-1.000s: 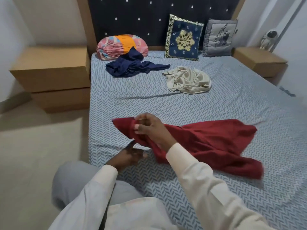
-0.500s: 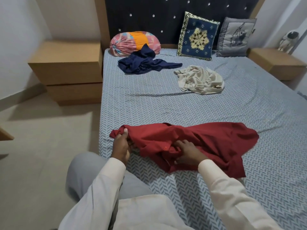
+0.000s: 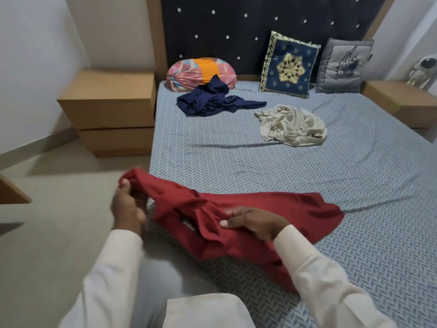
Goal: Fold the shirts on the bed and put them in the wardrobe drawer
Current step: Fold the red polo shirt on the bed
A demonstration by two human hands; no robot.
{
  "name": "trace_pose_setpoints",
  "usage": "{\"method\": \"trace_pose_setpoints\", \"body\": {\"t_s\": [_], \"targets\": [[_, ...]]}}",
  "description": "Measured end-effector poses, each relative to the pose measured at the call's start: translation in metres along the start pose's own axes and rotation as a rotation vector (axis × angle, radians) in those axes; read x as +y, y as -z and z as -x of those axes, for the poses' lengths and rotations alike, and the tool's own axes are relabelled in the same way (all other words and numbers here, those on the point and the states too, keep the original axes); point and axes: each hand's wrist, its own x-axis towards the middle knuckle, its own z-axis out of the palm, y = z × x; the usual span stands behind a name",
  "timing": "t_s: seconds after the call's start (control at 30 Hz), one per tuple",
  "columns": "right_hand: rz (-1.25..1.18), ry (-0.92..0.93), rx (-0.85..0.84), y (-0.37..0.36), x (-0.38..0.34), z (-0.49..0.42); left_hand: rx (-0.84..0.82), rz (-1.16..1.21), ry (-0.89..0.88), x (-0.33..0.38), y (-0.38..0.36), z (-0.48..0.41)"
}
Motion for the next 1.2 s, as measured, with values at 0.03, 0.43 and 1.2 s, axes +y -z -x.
{"method": "trace_pose_setpoints", "body": {"t_s": [0.03, 0.43, 1.2], "targets": [[-0.059, 0.058, -0.024, -0.010, -0.012, -0.004, -0.040, 0.024, -0.064, 0.023, -0.005, 0.005], [-0.851, 0.650, 0.313, 0.037, -0.103, -0.003, -0.822, -0.349, -0.058, 0.087, -0.256, 0.016], [-0.640, 0.115, 0.970, 0.111, 0.026, -0.041, -0.359, -0.753, 0.338, -0.183, -0.061, 0.013]]}}
